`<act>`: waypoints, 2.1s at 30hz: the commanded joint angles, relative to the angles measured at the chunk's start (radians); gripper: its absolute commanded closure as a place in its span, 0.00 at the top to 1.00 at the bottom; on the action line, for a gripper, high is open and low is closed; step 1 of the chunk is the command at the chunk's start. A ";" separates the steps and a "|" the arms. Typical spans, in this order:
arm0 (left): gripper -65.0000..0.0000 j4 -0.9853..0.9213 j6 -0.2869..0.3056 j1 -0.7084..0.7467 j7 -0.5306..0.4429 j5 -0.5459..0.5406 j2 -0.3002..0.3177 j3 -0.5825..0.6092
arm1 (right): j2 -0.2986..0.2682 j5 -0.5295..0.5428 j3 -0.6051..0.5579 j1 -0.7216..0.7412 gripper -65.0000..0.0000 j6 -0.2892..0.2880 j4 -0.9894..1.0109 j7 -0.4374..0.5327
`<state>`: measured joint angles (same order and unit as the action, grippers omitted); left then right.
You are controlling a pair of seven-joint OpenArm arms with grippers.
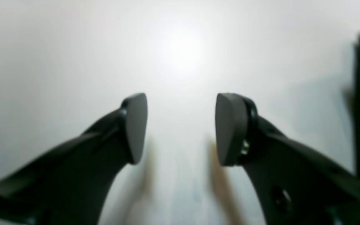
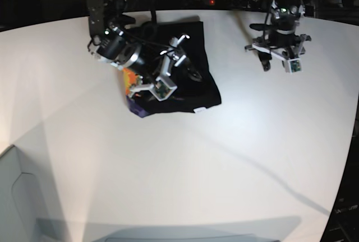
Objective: Fold the T-shirt properly
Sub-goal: 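Release the right gripper and lift both grippers away from the bundle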
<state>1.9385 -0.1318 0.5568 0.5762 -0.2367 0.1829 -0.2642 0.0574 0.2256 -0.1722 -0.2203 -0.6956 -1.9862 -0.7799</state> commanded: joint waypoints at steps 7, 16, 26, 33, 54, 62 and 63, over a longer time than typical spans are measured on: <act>0.51 0.023 0.001 0.024 -0.015 0.001 0.005 -0.047 | -0.024 0.008 0.162 -0.037 0.59 -0.003 -0.014 0.021; 0.51 0.023 0.001 0.019 -0.015 0.001 0.010 -0.048 | -0.035 0.007 -0.048 -0.146 0.59 -0.003 -0.005 0.027; 0.51 0.054 0.001 0.027 -0.017 0.001 0.005 -0.096 | -0.170 0.008 -0.254 -0.086 0.59 -0.003 -0.008 0.027; 0.51 0.060 0.001 0.047 -0.017 0.000 0.004 -0.139 | -0.158 0.010 -0.103 -0.084 0.59 -0.003 -0.026 0.030; 0.51 0.052 0.001 0.061 -0.015 -0.169 0.007 -0.134 | -0.158 0.004 0.385 -0.153 0.60 -0.003 0.031 0.029; 0.51 0.051 0.001 0.058 -0.015 -0.169 0.007 -0.131 | -0.187 0.010 0.549 -0.126 0.59 -0.003 0.072 0.029; 0.51 0.051 0.001 0.058 -0.015 -0.171 0.008 -0.131 | -0.187 0.010 0.566 -0.118 0.59 -0.003 0.055 0.027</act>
<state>1.9751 -0.1307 0.6140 0.5800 -0.4091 0.1825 -0.3912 -0.1207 0.2115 0.3943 -0.3492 -0.6956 -1.9034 -0.7868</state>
